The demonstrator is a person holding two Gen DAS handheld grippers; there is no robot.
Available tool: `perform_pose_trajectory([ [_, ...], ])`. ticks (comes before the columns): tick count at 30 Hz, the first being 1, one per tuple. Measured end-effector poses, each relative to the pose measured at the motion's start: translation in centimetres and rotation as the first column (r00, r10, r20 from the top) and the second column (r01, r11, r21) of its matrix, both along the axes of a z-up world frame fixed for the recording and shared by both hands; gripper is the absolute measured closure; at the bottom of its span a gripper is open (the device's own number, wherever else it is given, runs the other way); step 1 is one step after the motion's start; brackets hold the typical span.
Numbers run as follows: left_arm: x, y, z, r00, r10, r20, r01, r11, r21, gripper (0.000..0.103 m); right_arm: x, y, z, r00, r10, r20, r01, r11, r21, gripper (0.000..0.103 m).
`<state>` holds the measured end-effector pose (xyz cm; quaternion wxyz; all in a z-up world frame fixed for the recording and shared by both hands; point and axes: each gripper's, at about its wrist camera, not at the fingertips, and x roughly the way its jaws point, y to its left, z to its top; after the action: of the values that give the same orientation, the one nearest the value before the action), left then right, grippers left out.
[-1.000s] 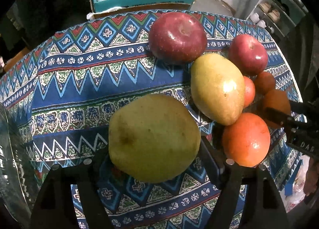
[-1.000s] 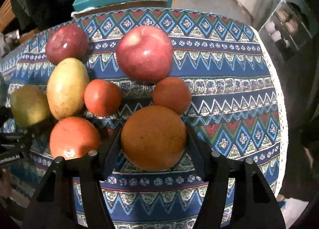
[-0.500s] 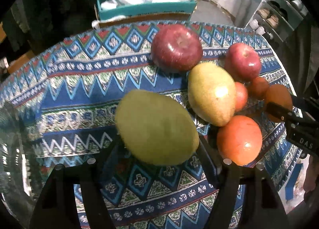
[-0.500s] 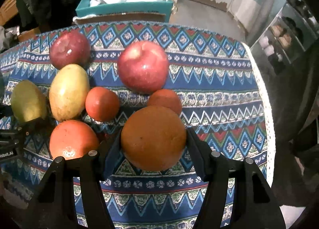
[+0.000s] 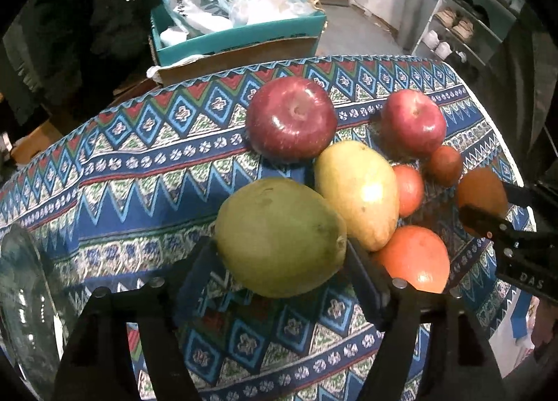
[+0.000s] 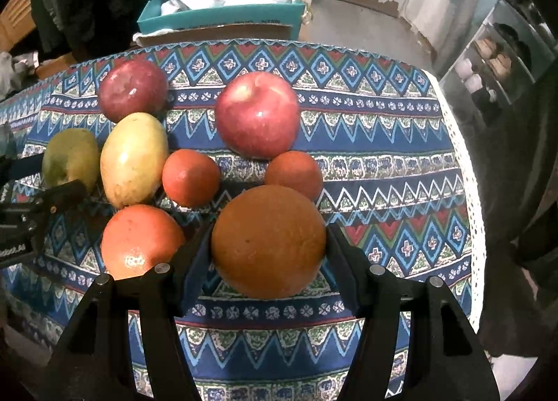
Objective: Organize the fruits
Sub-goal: 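Close the left tool on the big green fruit while the right tool closes on the large orange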
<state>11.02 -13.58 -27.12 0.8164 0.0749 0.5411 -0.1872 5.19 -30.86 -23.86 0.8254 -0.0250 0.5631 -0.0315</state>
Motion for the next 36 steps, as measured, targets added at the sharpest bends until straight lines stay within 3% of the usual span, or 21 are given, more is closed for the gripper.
perform_pose_trajectory([
  [6, 0.9, -0.3, -0.4, 1.0, -0.002, 0.001, 0.002, 1.0, -0.021, 0.023, 0.2, -0.6, -0.3, 1.0, -0.009, -0.001, 0.009, 1.0, 0.025, 0.04],
  [15, 1.2, 1.1, -1.5, 0.999, 0.008, -0.032, -0.012, 0.99, -0.139, 0.019, 1.0, -1.1, -0.9, 1.0, -0.018, -0.012, 0.018, 0.999, 0.042, 0.04],
  [20, -0.2, 0.0, -1.9, 0.999, -0.036, 0.015, 0.036, 0.997, -0.064, 0.019, 1.1, -1.1, -0.9, 1.0, -0.017, -0.015, 0.018, 0.998, 0.052, 0.04],
  [36, -2.4, -0.1, -0.7, 0.997, -0.057, 0.043, 0.059, 0.997, -0.043, 0.02, 0.7, -0.3, 0.2, 1.0, 0.005, 0.016, -0.005, 0.999, 0.039, 0.04],
])
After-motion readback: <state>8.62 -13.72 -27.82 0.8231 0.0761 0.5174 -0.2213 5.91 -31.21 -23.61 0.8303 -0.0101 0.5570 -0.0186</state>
